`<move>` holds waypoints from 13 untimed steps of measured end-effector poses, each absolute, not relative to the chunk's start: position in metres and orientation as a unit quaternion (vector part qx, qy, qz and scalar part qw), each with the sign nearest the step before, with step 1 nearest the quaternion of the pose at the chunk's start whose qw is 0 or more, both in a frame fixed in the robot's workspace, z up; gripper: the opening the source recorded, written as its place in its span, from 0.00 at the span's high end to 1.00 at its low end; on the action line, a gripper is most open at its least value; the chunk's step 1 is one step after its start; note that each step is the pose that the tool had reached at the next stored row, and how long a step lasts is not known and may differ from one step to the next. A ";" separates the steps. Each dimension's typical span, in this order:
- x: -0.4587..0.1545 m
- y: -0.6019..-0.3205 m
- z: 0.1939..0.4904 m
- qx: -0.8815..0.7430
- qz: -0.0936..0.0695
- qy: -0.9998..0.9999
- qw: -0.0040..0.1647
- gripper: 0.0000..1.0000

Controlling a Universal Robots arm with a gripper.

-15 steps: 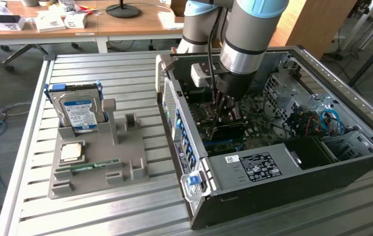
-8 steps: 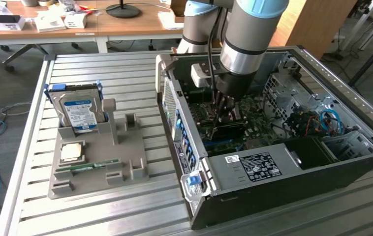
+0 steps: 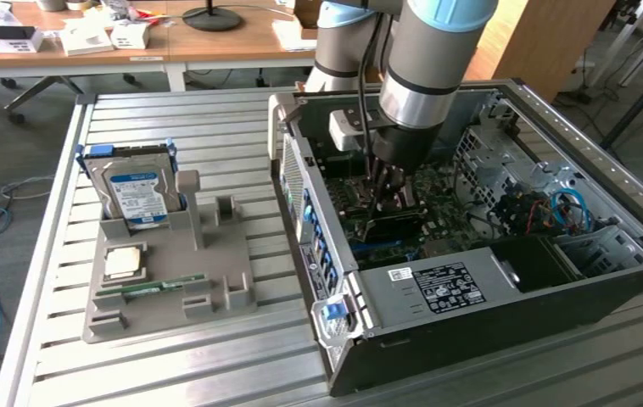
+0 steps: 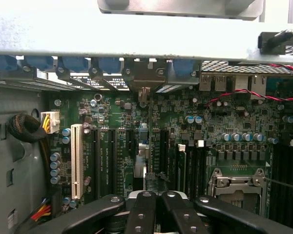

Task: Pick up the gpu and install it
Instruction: 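Press down on the gpu until it lock into place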

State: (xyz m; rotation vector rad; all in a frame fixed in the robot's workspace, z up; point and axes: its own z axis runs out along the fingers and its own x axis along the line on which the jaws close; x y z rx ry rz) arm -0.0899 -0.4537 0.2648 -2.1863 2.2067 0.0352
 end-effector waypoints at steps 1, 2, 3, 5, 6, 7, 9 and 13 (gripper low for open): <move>-0.090 -0.454 0.265 -0.704 0.011 0.710 0.018 0.89; -0.090 -0.454 0.264 -0.704 0.011 0.710 0.018 0.89; -0.090 -0.453 0.263 -0.704 0.012 0.710 0.018 0.89; -0.090 -0.454 0.263 -0.704 0.012 0.710 0.018 0.89; -0.090 -0.454 0.263 -0.704 0.011 0.710 0.018 0.89; -0.090 -0.454 0.263 -0.704 0.011 0.710 0.018 0.89; -0.090 -0.454 0.263 -0.704 0.011 0.710 0.018 0.89; -0.090 -0.454 0.262 -0.704 0.011 0.710 0.017 0.89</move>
